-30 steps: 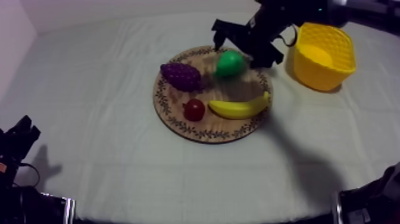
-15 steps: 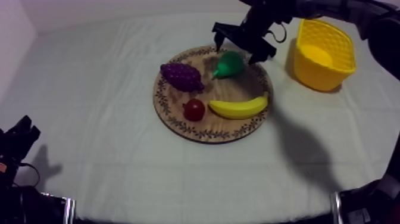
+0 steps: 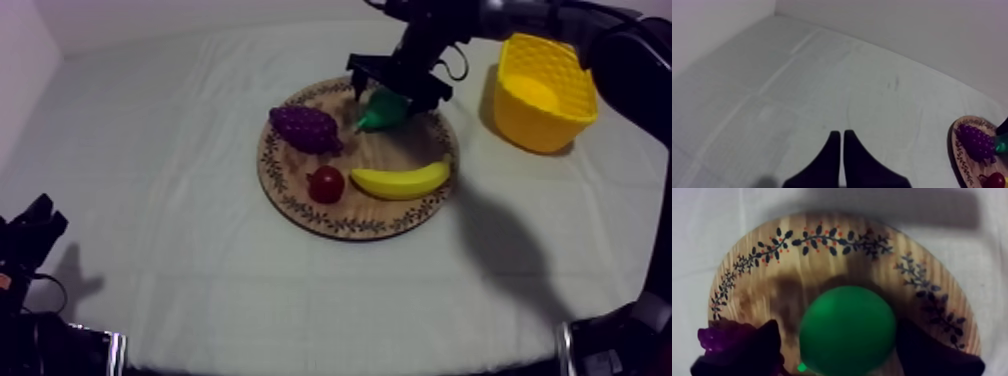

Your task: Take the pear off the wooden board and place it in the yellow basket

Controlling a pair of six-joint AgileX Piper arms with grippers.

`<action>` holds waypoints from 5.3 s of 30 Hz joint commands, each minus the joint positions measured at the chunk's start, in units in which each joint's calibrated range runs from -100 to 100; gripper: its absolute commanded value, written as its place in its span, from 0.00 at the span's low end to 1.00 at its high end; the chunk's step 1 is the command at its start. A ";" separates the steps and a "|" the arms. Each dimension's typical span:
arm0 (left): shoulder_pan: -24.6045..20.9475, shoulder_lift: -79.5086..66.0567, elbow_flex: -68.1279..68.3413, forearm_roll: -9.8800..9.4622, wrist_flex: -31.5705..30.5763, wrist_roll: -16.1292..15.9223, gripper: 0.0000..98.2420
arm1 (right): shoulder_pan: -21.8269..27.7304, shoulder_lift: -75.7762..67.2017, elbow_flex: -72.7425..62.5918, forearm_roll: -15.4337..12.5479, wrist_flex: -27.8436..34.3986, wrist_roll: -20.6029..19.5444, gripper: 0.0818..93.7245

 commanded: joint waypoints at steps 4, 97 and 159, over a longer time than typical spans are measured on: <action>-0.01 -0.04 0.00 0.01 -0.01 0.01 0.00 | 1.15 0.45 0.56 -2.48 -1.37 3.67 0.56; -0.01 -0.04 0.00 0.01 -0.01 0.01 0.00 | 28.25 -30.85 18.24 -9.30 2.91 24.92 0.02; -0.01 -0.04 0.00 0.01 -0.01 -0.04 0.00 | 18.55 -136.45 106.87 1.99 -17.30 29.67 0.00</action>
